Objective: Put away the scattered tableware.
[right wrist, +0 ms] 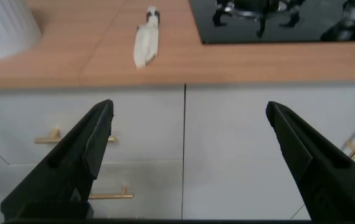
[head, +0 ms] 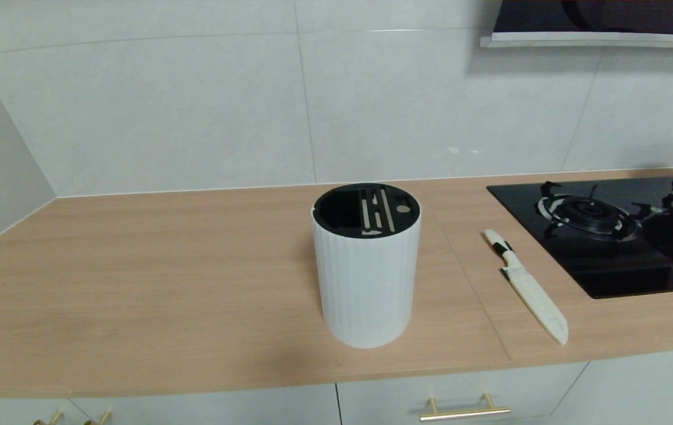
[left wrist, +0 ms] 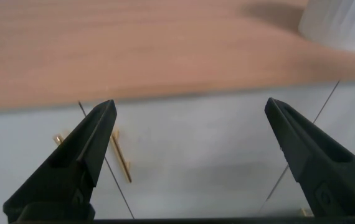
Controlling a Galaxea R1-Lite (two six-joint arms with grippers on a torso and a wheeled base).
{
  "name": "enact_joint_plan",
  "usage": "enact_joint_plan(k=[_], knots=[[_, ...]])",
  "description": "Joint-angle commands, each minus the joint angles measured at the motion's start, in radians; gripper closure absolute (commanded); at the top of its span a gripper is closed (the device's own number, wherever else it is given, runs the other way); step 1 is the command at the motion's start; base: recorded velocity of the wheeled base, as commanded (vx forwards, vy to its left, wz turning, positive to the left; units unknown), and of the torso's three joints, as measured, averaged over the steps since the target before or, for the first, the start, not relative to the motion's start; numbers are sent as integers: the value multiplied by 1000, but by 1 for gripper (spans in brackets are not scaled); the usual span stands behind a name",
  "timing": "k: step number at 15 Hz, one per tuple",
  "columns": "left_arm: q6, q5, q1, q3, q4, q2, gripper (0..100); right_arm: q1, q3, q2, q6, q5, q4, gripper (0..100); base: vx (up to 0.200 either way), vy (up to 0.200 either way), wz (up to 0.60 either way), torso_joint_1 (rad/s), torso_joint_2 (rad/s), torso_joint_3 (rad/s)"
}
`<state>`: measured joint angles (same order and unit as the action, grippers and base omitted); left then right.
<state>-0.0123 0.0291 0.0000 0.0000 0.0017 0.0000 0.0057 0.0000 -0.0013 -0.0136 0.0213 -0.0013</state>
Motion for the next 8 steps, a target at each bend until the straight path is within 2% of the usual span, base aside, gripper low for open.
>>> enact_joint_plan(k=[1, 8], knots=[[0, 0, 0, 0, 0, 0, 0, 0, 0, 1, 0, 0, 0, 0, 0, 0, 0, 232, -520, -295], [0, 0, 0, 0, 0, 0, 0, 0, 0, 1, 0, 0, 0, 0, 0, 0, 0, 259, -567, -303]])
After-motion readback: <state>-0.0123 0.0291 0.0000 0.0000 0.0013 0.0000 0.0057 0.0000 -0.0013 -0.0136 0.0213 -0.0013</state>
